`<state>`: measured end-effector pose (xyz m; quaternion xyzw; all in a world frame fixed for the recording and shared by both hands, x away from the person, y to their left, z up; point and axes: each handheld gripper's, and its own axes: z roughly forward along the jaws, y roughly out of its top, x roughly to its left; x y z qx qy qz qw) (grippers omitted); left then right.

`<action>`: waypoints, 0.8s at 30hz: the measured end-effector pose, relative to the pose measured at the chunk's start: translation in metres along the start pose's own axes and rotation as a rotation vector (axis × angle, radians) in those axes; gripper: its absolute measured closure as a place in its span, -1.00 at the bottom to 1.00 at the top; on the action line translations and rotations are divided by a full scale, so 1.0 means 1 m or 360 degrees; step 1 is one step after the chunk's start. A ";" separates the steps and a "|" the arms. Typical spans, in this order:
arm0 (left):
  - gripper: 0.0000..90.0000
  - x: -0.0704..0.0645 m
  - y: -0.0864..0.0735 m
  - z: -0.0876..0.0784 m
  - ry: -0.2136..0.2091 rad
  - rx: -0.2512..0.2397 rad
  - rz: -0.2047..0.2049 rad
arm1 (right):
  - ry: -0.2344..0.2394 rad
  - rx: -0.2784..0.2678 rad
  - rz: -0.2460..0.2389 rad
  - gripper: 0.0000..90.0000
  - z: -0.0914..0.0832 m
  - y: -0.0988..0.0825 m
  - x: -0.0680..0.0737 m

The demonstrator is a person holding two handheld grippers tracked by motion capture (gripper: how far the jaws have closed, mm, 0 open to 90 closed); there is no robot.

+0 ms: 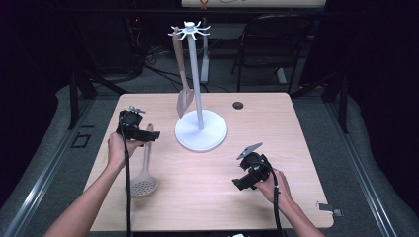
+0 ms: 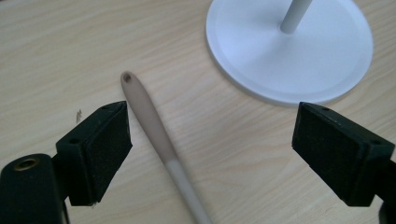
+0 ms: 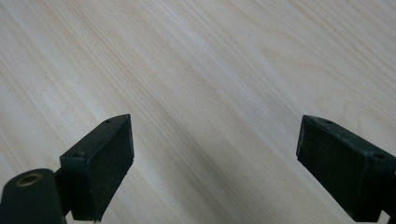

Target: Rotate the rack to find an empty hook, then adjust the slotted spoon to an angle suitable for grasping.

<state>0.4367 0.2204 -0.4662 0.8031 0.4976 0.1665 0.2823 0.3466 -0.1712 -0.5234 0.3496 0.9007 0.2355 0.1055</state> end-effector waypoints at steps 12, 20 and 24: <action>-0.85 0.006 -0.038 0.022 -0.0019 0.0092 -0.0124 | -0.0006 -0.0011 0.0017 -0.77 0.001 0.000 0.000; -0.84 0.009 -0.052 0.031 -0.0043 0.0133 -0.0183 | -0.0023 0.0008 0.0005 -0.77 0.004 0.001 0.002; -0.80 0.011 -0.054 0.033 -0.0047 0.0145 -0.0210 | -0.0028 0.0025 0.0011 -0.78 0.006 0.001 0.004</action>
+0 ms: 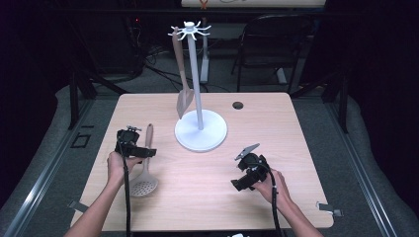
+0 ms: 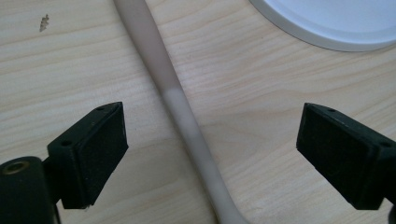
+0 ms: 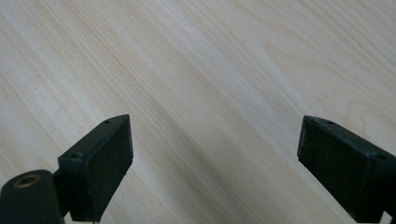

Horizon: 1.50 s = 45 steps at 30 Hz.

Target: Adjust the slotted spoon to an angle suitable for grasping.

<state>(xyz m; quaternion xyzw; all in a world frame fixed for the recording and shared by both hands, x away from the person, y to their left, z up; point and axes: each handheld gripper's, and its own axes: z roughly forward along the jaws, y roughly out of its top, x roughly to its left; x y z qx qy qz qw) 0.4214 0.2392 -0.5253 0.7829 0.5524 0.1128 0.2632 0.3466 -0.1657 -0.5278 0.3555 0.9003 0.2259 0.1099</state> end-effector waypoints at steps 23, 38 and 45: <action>0.09 -0.009 -0.009 0.024 0.0097 0.0179 0.0128 | -0.0093 0.0047 0.0002 -0.57 -0.001 0.000 -0.003; 0.42 -0.001 -0.013 0.028 0.0092 0.0215 0.0134 | -0.0103 0.0043 0.0003 -0.56 -0.002 0.000 -0.003; 0.52 -0.002 -0.010 0.029 0.0066 0.0227 0.0181 | -0.0108 0.0025 0.0019 -0.55 -0.002 -0.001 -0.002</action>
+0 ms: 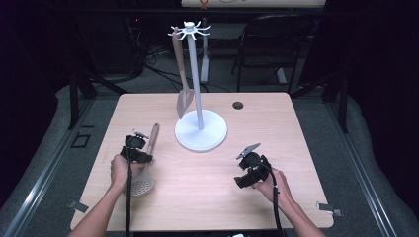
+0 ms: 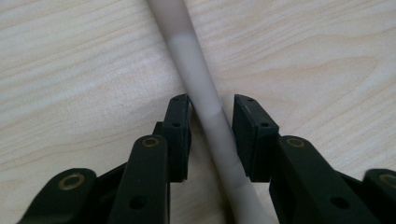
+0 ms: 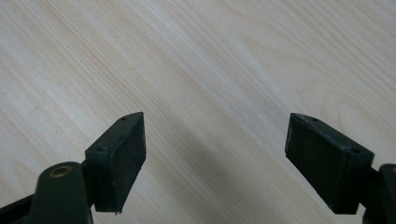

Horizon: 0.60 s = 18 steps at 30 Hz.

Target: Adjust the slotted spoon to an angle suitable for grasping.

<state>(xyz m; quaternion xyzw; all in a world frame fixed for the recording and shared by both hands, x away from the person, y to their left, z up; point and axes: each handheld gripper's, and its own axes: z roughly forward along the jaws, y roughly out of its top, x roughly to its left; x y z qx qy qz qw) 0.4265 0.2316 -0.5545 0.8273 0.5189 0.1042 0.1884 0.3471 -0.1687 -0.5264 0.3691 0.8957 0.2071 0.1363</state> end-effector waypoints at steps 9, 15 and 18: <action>0.67 0.012 -0.003 -0.003 -0.0017 0.0010 -0.0022 | 0.0011 0.0015 -0.0012 -0.55 0.000 0.000 -0.001; 0.72 0.012 -0.008 -0.006 -0.0030 0.0026 -0.0016 | 0.0010 0.0022 -0.0017 -0.55 0.000 0.001 0.000; 0.72 0.009 -0.010 -0.008 -0.0021 0.0053 -0.0001 | 0.0009 0.0024 -0.0016 -0.55 0.000 0.000 0.000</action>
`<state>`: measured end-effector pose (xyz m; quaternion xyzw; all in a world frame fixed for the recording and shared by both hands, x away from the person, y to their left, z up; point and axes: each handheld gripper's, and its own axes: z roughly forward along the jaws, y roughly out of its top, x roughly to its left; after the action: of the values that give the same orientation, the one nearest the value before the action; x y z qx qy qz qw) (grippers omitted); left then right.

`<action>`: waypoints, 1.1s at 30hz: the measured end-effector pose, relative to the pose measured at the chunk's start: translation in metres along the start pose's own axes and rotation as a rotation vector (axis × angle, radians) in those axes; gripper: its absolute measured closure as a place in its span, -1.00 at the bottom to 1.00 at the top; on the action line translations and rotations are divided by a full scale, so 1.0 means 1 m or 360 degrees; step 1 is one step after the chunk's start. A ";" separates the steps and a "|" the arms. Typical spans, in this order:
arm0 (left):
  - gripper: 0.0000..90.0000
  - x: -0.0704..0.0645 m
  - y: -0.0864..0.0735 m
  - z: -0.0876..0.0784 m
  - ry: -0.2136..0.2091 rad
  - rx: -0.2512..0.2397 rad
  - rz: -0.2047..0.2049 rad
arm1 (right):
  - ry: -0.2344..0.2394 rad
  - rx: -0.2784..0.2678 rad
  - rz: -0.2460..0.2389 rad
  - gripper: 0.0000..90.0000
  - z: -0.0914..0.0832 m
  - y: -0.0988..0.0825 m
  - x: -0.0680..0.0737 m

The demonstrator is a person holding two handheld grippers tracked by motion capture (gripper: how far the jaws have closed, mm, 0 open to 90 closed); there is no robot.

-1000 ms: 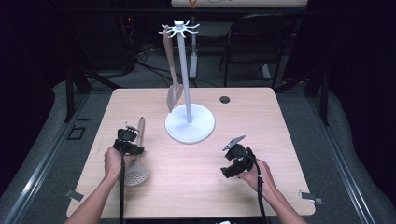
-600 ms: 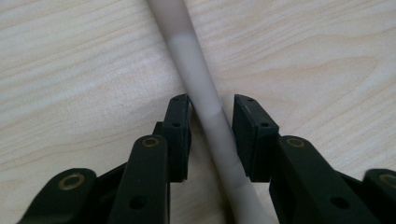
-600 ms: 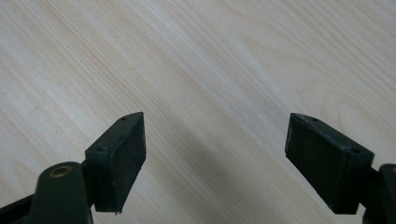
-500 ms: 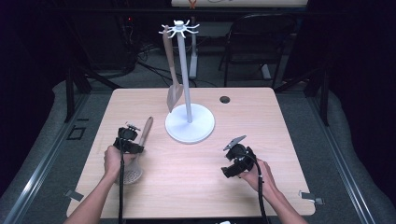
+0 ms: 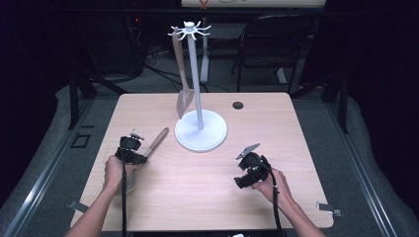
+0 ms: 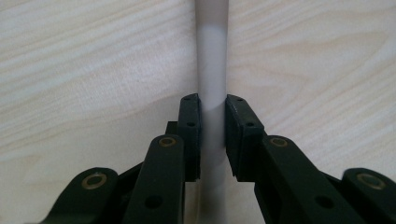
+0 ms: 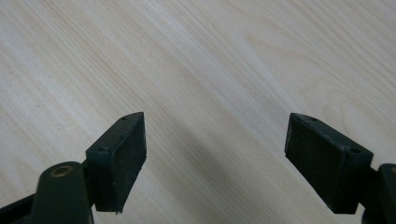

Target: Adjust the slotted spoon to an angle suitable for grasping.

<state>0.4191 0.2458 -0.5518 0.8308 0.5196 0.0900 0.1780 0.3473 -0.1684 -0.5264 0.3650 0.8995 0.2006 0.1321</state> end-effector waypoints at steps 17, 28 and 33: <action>0.31 0.002 0.022 0.001 -0.0029 -0.0045 -0.0075 | 0.0007 -0.0003 -0.0009 -0.55 0.001 0.000 0.001; 0.46 -0.002 0.029 0.013 0.0016 0.0018 -0.0010 | 0.0008 0.0016 -0.0009 -0.55 0.002 0.001 0.001; 0.60 -0.003 0.032 0.014 0.0018 0.0039 -0.0002 | 0.0008 0.0005 -0.0003 -0.55 0.003 0.000 0.000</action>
<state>0.4493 0.2270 -0.5521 0.8321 0.5222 0.0882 0.1648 0.3482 -0.1676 -0.5290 0.3638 0.9005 0.1998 0.1294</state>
